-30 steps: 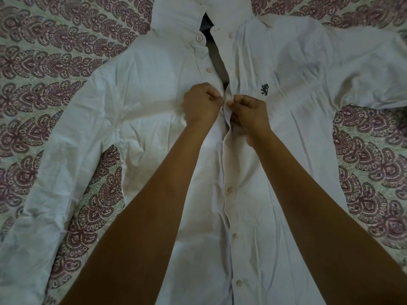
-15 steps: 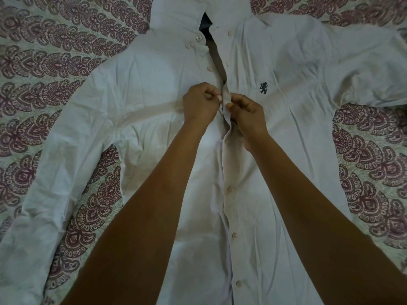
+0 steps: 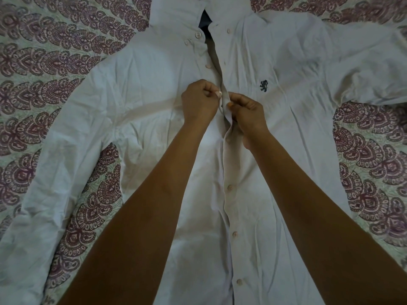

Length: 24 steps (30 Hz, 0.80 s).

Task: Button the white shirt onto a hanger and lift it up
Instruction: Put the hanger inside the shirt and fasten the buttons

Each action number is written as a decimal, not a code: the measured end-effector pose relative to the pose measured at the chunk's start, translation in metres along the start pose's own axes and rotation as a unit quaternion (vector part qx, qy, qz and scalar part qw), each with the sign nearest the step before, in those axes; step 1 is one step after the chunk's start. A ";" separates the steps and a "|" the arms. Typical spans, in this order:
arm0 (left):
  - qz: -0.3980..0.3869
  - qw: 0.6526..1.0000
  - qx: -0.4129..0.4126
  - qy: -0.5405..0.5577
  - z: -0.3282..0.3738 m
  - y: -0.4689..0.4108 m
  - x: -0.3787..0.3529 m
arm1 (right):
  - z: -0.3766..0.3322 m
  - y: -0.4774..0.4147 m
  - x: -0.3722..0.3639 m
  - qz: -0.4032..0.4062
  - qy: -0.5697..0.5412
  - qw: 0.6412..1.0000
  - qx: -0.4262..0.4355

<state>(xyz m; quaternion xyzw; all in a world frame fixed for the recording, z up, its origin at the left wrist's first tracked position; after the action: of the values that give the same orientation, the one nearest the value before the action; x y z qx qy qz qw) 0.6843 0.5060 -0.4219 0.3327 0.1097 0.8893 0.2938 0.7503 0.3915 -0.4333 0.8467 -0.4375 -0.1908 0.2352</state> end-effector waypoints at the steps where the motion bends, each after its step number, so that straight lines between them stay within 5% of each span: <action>1: 0.003 1.000 0.002 0.002 -0.001 0.000 0.000 | 0.000 0.000 0.000 0.002 -0.007 1.000 -0.001; 24: -0.056 0.990 0.100 0.078 -0.008 0.002 0.000 | -0.003 -0.018 0.001 0.009 0.074 0.997 0.011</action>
<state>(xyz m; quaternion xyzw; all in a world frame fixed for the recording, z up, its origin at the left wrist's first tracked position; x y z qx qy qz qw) 0.6784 0.5041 -0.4274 0.2835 0.2389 0.8792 0.2993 0.7643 0.4005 -0.4414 0.8570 -0.4286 -0.1205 0.2595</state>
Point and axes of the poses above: each hand's wrist, its own y-axis away from the middle knuckle, its own x-axis out of the back of the hand, z = x × y, the point moved 7 cm from there along -y, towards the middle knuckle, and after that the axes turned 4 degrees about -y, right-handed, at the moved point
